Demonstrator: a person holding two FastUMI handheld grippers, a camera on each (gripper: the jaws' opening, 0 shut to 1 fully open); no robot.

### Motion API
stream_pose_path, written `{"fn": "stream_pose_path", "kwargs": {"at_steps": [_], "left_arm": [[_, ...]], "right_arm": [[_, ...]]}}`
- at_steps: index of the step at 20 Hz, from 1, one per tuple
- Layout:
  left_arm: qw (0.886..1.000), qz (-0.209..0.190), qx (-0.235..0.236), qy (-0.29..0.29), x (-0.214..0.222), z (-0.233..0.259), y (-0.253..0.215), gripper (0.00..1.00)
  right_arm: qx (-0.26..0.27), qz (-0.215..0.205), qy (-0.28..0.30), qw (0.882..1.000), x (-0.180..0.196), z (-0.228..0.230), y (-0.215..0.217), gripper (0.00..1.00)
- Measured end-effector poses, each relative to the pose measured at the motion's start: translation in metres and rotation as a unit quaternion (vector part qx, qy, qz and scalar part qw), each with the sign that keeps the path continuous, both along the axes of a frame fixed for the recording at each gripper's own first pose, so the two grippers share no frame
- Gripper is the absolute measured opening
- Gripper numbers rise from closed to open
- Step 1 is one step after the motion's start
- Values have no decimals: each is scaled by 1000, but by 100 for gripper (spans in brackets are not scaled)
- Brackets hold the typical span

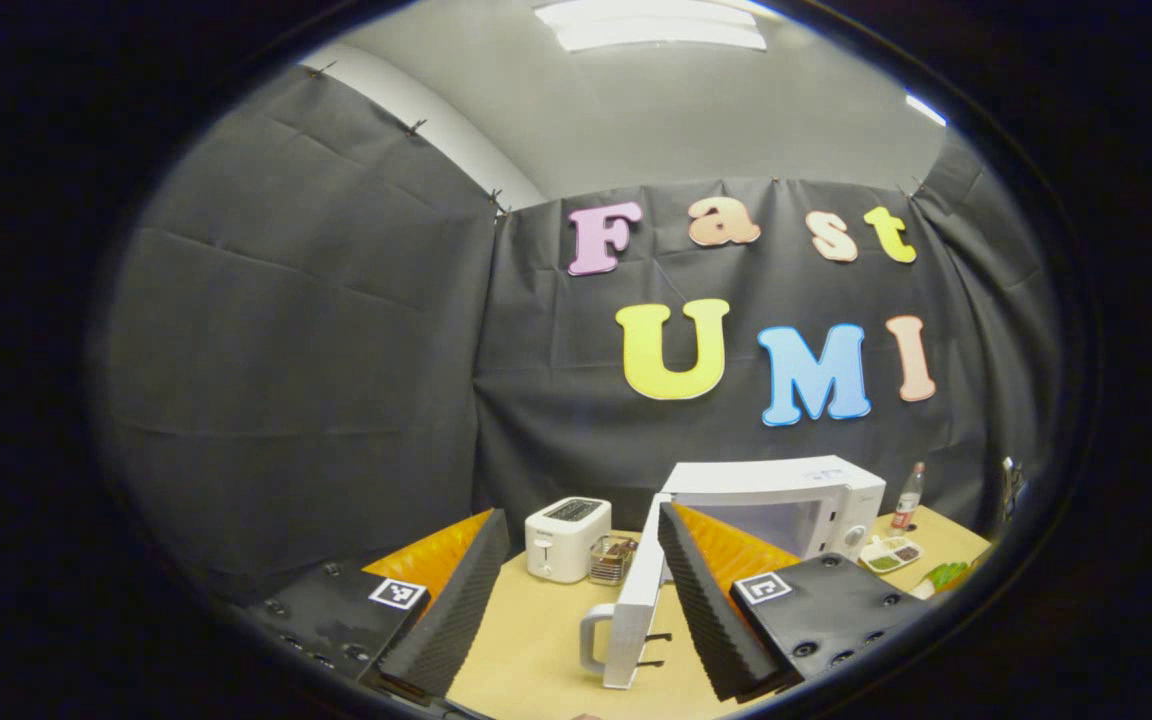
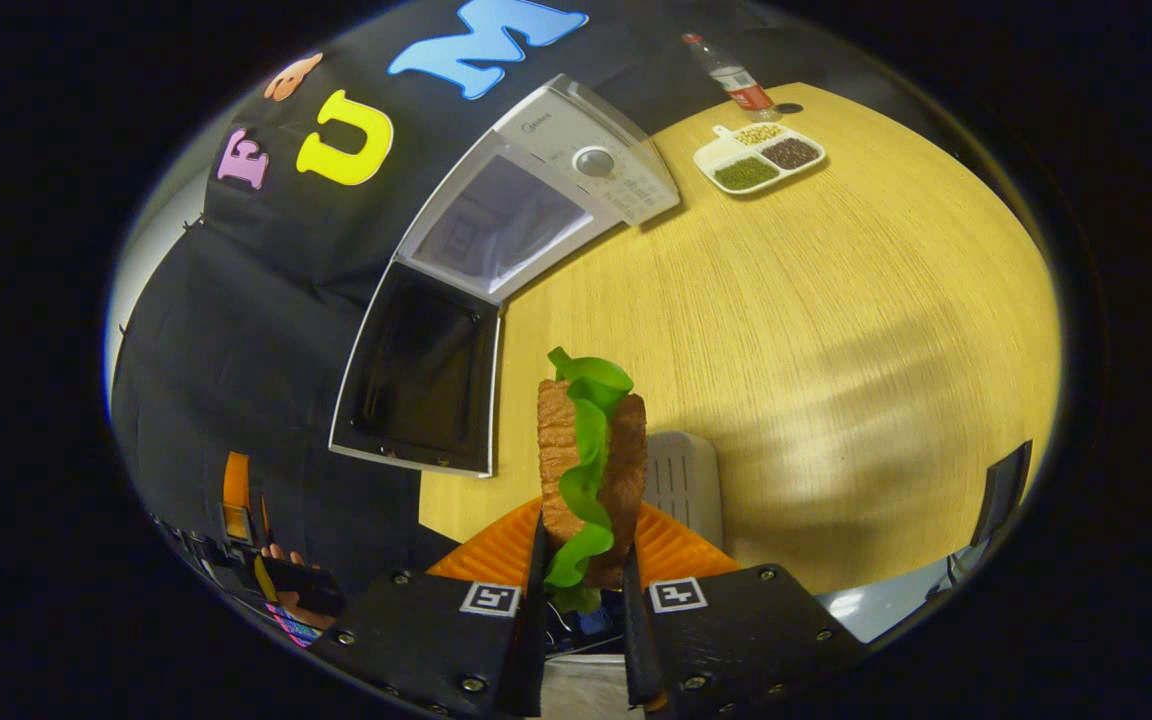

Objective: Open the microwave oven with the left hand, put the food in, and close the microwave oven.

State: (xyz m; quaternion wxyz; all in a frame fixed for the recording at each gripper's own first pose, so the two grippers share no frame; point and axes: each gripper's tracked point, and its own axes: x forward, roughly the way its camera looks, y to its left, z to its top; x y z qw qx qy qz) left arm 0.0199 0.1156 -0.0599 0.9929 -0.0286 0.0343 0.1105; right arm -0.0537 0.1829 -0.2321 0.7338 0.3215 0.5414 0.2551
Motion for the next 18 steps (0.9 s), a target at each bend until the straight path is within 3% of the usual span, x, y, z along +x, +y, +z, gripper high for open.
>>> {"fn": "stream_pose_path", "kwargs": {"at_steps": [8, 9, 18], "left_arm": [[1000, -10, -5, -1, 47, -10, 41, 93], [1000, -9, -3, -1, 51, -10, 47, 99], [1000, 1, -10, 18, 75, -40, 97, 99]], "right_arm": [[-13, -35, -72, 997, 56, 21, 74, 32], [-16, -39, -79, 996, 62, 21, 84, 33], [-33, -101, -135, 985, 129, 9, 154, 32]]}}
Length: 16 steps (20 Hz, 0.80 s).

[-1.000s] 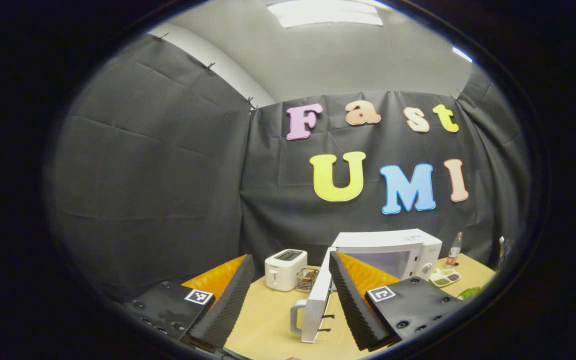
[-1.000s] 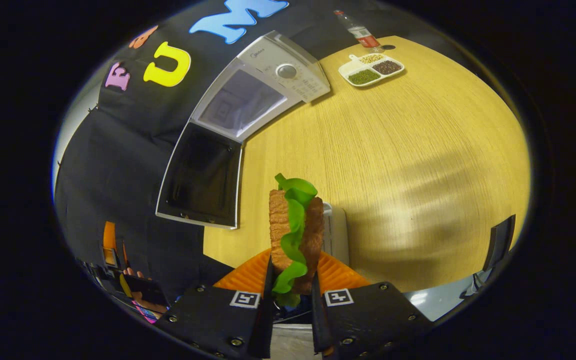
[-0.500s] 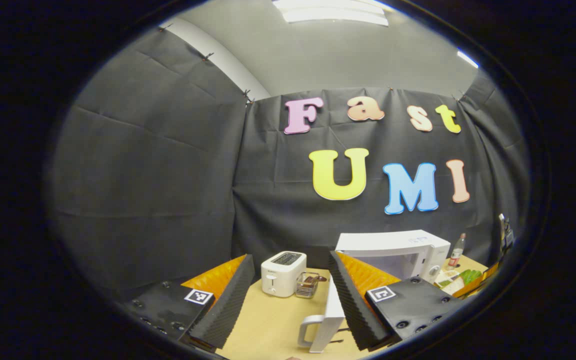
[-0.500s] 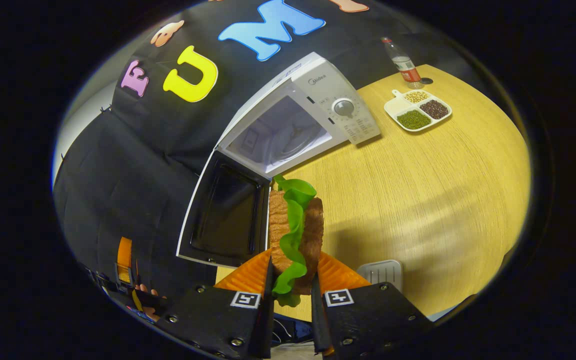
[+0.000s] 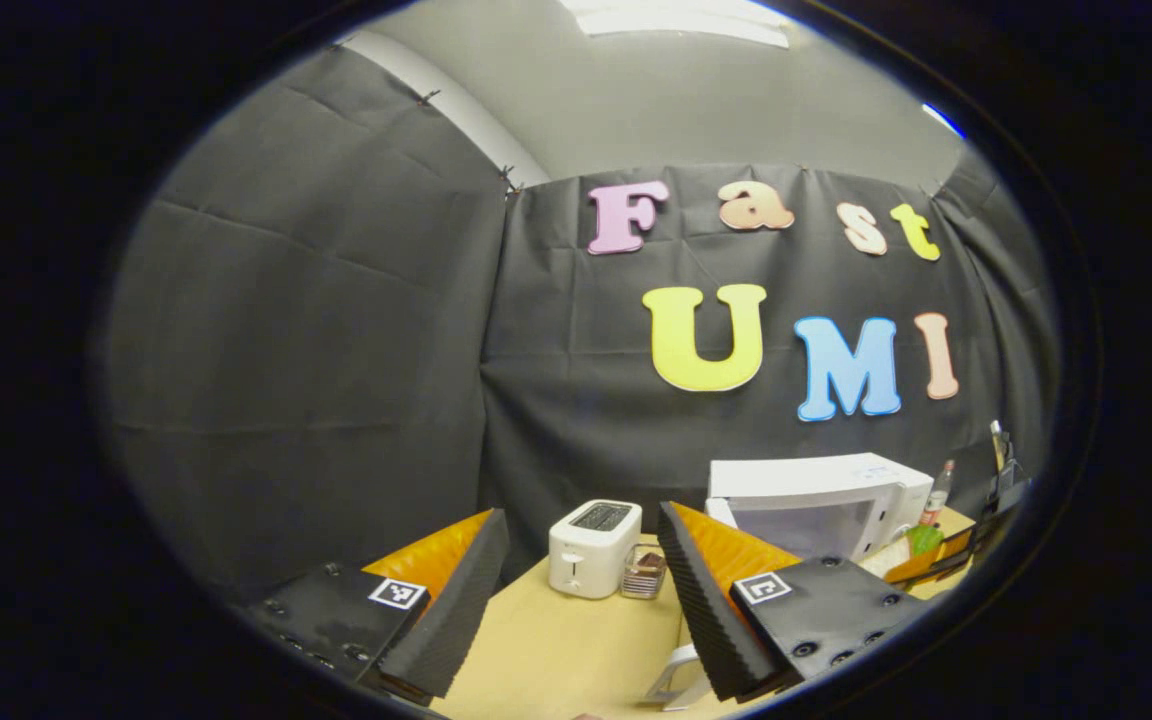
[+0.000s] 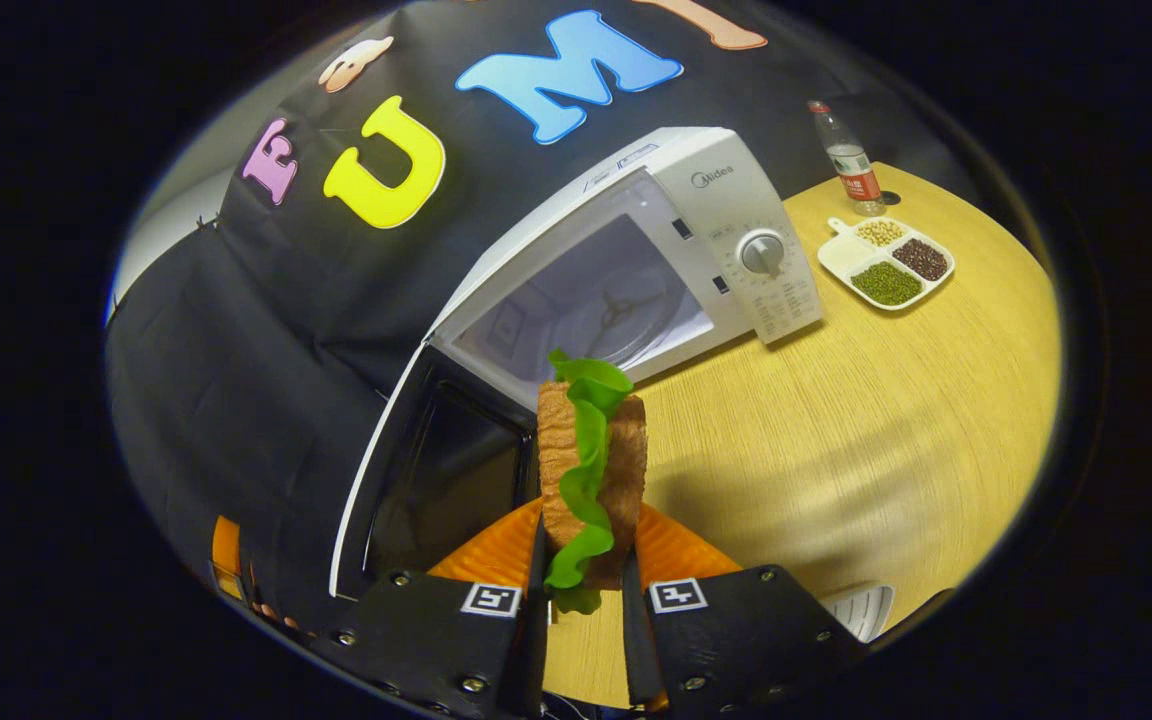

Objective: Open the microwave oven with the left hand, put the food in, and close the microwave oven.

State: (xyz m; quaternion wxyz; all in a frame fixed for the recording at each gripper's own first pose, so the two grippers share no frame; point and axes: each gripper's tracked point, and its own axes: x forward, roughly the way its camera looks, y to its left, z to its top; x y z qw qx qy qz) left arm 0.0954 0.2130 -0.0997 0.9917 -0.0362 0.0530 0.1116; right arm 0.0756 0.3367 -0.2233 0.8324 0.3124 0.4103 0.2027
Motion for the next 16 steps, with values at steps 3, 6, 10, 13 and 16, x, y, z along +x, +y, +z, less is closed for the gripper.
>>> {"fn": "stream_pose_path", "kwargs": {"at_steps": [3, 6, 10, 13, 16], "left_arm": [[1000, -3, 7, 9, 11, -9, 14, 99], [1000, -1, 11, 18, 20, -19, 28, 99], [999, 9, 7, 33, 28, -34, 48, 99], [999, 12, 14, 50, 32, -46, 60, 94], [998, 16, 28, 57, 34, -47, 69, 94]], "right_arm": [[7, -15, -18, 1000, 22, -3, 25, 32], [6, -34, -37, 999, 48, -9, 42, 32], [6, -64, -59, 996, 83, -19, 67, 32], [3, -79, -76, 994, 108, -28, 87, 32], [-9, -103, -100, 990, 134, -33, 95, 32]]}}
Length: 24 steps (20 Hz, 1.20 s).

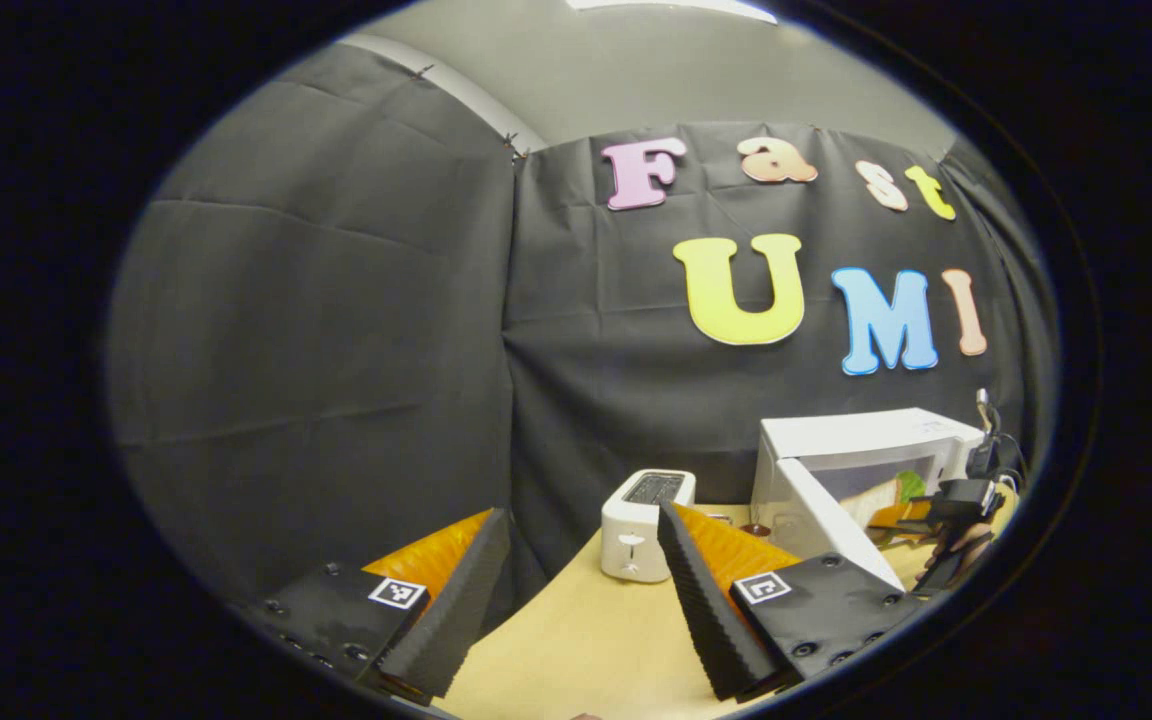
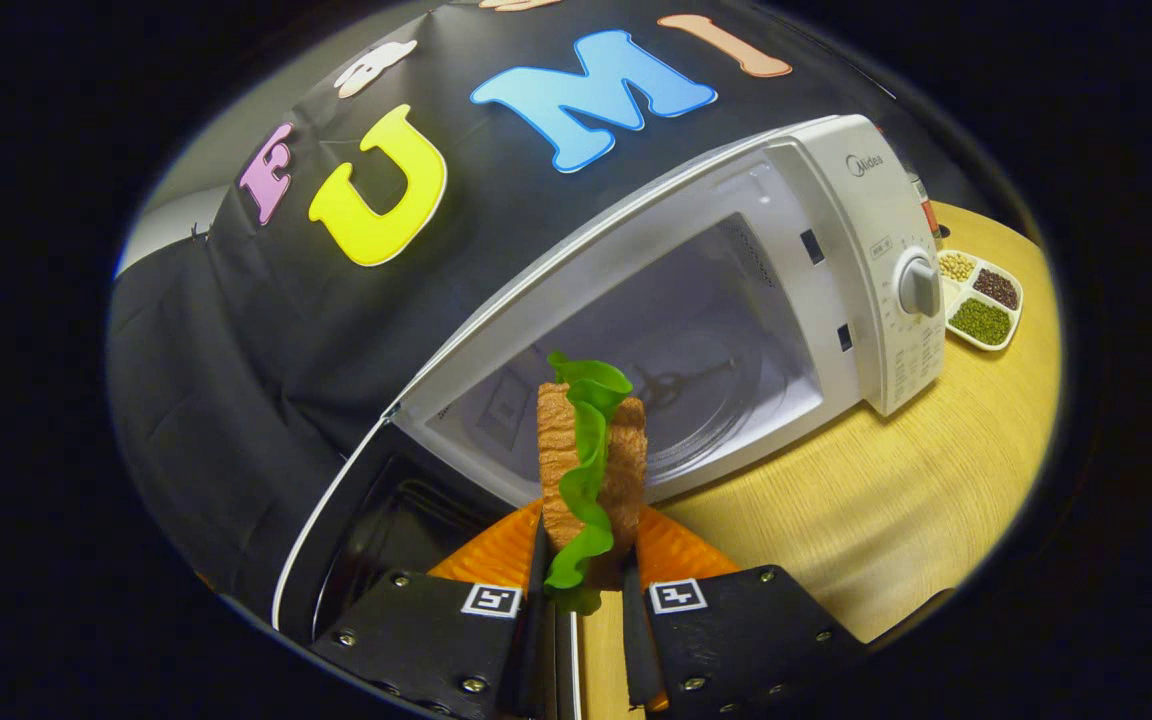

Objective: Open the microwave oven with the left hand, put the food in, and close the microwave oven.

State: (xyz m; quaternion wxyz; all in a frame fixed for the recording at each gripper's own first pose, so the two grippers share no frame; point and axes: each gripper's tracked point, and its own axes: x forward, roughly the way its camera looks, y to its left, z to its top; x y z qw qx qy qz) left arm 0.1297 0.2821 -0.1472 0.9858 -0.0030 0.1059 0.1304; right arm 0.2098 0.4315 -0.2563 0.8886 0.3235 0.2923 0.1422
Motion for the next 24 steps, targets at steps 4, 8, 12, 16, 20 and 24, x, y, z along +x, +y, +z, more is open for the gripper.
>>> {"fn": "stream_pose_path", "kwargs": {"at_steps": [4, 8, 12, 16, 20, 24], "left_arm": [[1000, 6, 3, 19, 1, -14, 9, 96], [999, 7, 15, 29, -1, -17, 14, 95], [999, 14, 21, 42, -8, -26, 16, 96], [998, 19, 25, 49, -15, -29, 17, 100], [998, 23, 29, 51, -20, -30, 20, 97], [998, 29, 28, 54, -26, -35, 23, 93]], "right_arm": [[-7, -29, -21, 999, 31, -7, 7, 32], [-8, -42, -36, 998, 55, -15, 13, 32], [4, -50, -26, 998, 70, -31, 18, 32], [-6, -61, -8, 998, 82, -48, 11, 32], [-36, -78, 11, 996, 87, -63, 0, 34], [-111, -98, 10, 989, 83, -75, -19, 63]]}}
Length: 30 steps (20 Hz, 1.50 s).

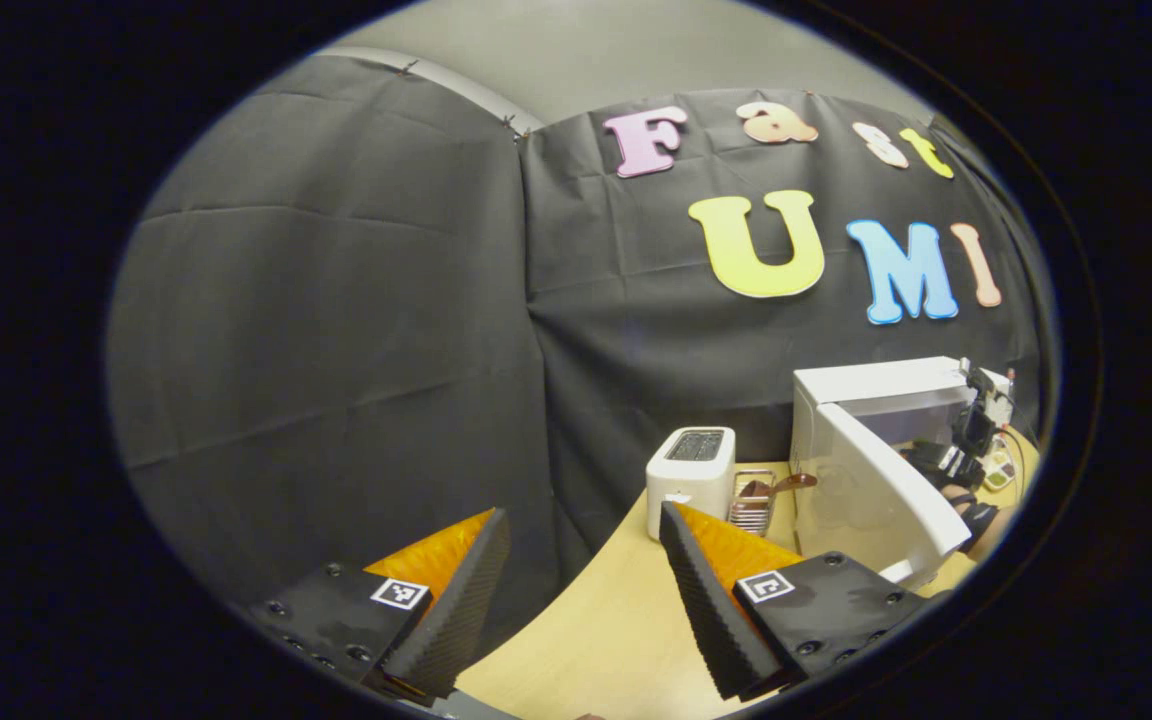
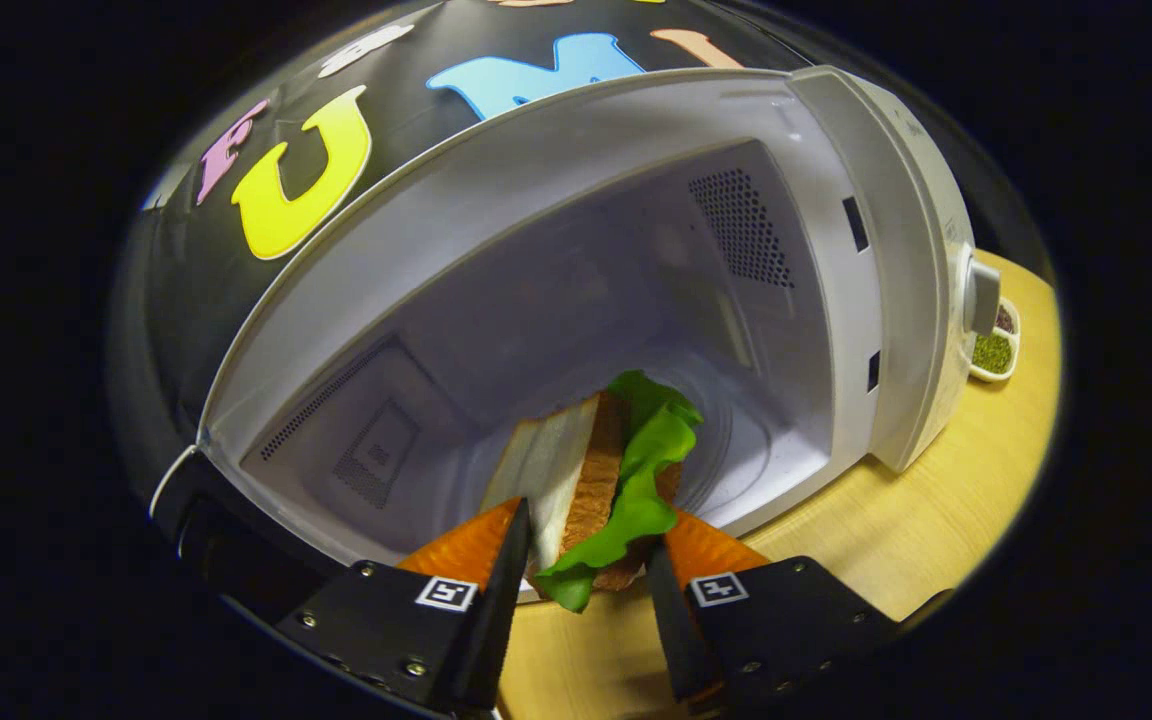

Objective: Open the microwave oven with the left hand, put the food in, and close the microwave oven.

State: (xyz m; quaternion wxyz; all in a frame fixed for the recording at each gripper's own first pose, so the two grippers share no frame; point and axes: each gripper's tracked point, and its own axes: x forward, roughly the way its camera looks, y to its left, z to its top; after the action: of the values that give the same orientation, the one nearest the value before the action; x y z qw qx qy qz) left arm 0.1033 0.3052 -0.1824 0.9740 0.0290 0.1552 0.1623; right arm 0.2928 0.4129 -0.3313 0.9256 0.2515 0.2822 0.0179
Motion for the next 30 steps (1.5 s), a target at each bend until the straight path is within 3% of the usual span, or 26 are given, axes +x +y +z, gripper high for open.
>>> {"fn": "stream_pose_path", "kwargs": {"at_steps": [1, 2, 3, 4, 7, 9, 12, 14, 19, 24, 29, 30], "left_arm": [[1000, 1, -1, 1, -2, -1, -1, 92], [1000, 0, -2, 0, -3, -1, -1, 96], [1000, -1, -2, -2, -3, -2, -3, 100], [1000, -2, -2, -2, -3, -4, -3, 98], [1000, -5, -4, -1, -1, -12, -6, 92], [1000, -11, -8, -4, 2, -15, -13, 100], [1000, -24, -14, 0, 6, -26, -23, 92], [999, -31, -18, 0, 10, -32, -31, 100], [998, -50, -33, 6, 16, -49, -57, 97], [998, -54, -35, 19, 14, -68, -80, 100], [996, -65, -46, 35, 8, -80, -106, 84], [996, -69, -51, 36, 7, -80, -112, 88]], "right_arm": [[-13, -5, 4, 1000, 1, -1, -5, 69], [-30, -15, 12, 999, -1, -4, -14, 82], [-45, -19, 15, 999, -2, -4, -22, 89], [-51, -16, 12, 998, 1, -5, -25, 99], [-82, -4, -5, 997, -7, 14, -39, 98], [-100, 12, -32, 994, -15, 35, -47, 98], [-126, 36, -74, 989, -35, 70, -58, 98], [-141, 52, -101, 983, -51, 95, -65, 98], [-170, 86, -159, 969, -87, 153, -91, 98], [-170, 87, -200, 961, -121, 210, -140, 98], [-192, 70, -232, 951, -147, 251, -204, 98], [-194, 66, -235, 950, -153, 256, -217, 98]]}}
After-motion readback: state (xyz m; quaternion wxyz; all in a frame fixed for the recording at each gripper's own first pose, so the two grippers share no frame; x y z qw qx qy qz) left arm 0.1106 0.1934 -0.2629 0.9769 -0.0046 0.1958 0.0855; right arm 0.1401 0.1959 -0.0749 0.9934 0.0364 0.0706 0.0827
